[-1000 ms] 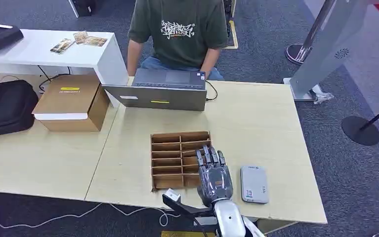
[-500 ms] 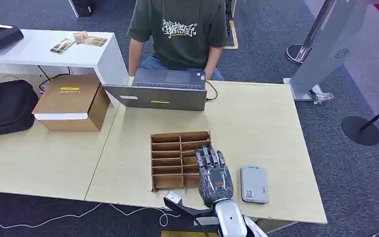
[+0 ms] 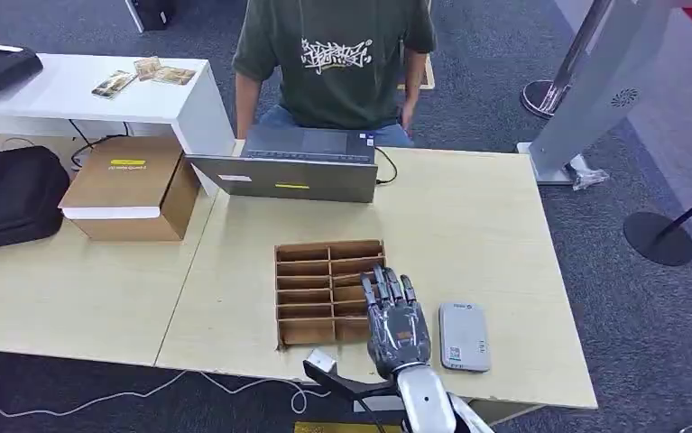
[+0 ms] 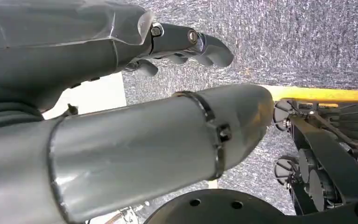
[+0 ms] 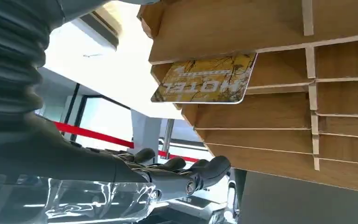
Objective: Pass the card to the sensor for recognition and then transmit it.
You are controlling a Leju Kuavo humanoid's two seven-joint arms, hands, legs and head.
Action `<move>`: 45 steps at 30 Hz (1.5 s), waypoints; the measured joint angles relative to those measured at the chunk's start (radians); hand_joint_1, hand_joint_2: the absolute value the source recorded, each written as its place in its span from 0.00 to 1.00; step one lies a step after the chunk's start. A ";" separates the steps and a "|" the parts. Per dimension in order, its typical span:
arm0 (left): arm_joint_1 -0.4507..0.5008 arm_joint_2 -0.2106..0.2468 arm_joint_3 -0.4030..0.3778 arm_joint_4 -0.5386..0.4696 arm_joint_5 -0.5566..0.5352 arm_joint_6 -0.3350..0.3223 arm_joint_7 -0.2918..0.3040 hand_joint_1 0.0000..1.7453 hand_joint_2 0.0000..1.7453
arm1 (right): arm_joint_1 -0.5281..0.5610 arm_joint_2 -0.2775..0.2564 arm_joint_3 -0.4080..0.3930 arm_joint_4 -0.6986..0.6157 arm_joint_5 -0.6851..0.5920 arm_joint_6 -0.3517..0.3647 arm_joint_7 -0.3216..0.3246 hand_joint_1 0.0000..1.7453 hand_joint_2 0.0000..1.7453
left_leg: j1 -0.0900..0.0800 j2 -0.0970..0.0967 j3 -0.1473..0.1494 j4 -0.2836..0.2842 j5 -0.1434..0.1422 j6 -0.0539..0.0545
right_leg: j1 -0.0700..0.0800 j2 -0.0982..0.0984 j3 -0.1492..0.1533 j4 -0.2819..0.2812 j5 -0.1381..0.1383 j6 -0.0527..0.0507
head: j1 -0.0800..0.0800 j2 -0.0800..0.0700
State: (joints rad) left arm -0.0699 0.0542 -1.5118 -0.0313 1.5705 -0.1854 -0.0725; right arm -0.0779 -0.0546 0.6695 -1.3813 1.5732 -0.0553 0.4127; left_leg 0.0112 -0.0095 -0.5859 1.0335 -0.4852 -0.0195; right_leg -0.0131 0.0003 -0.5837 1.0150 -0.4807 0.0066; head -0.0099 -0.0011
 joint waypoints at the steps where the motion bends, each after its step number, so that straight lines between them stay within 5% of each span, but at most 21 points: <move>1: 0.000 0.000 0.000 0.000 0.000 0.000 0.000 0.00 0.00 | 0.001 0.000 0.000 0.000 0.000 0.000 -0.004 0.00 1.00 | 0.000 0.000 0.000 0.000 0.000 0.000 | 0.000 0.000 0.000 0.000 0.000 0.000 | 0.000 0.000; 20: 0.000 0.000 0.000 0.000 0.000 0.000 0.000 0.00 0.00 | 0.015 0.000 0.000 -0.003 0.000 0.002 -0.022 0.00 1.00 | 0.000 0.000 0.000 0.000 0.000 0.000 | 0.000 0.000 0.000 0.000 0.000 0.000 | 0.000 0.000; 21: 0.000 -0.001 0.000 0.000 0.000 0.000 0.000 0.00 0.00 | 0.015 0.000 0.000 -0.003 0.000 0.002 -0.022 0.08 1.00 | 0.000 0.000 0.000 0.000 0.000 0.000 | 0.000 0.000 0.000 0.000 0.000 0.000 | 0.000 0.000; 23: 0.000 -0.001 0.000 0.000 0.000 0.000 0.000 0.00 0.00 | 0.015 0.000 0.000 -0.003 0.000 0.002 -0.023 0.84 1.00 | 0.000 0.000 0.000 0.000 0.000 0.000 | 0.000 0.000 0.000 0.000 0.000 0.000 | 0.000 0.000; 24: 0.000 -0.001 0.000 0.000 0.000 0.000 0.000 0.00 0.00 | 0.015 0.000 0.000 -0.003 0.000 0.002 -0.027 0.99 1.00 | 0.000 0.000 0.000 0.000 0.000 0.000 | 0.000 0.000 0.000 0.000 0.000 0.000 | 0.000 0.000; 45: 0.000 -0.002 0.000 0.000 0.000 0.000 0.000 0.00 0.00 | 0.015 0.001 0.000 0.001 0.000 0.000 -0.025 1.00 1.00 | 0.000 0.000 0.000 0.000 0.000 0.000 | 0.000 0.000 0.000 0.000 0.000 0.000 | 0.000 0.000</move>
State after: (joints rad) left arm -0.0700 0.0526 -1.5118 -0.0313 1.5705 -0.1850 -0.0725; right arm -0.0625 -0.0538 0.6695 -1.3806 1.5732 -0.0557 0.3876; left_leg 0.0112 -0.0095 -0.5859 1.0335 -0.4852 -0.0195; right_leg -0.0131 0.0003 -0.5836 1.0151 -0.4807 0.0066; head -0.0099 -0.0011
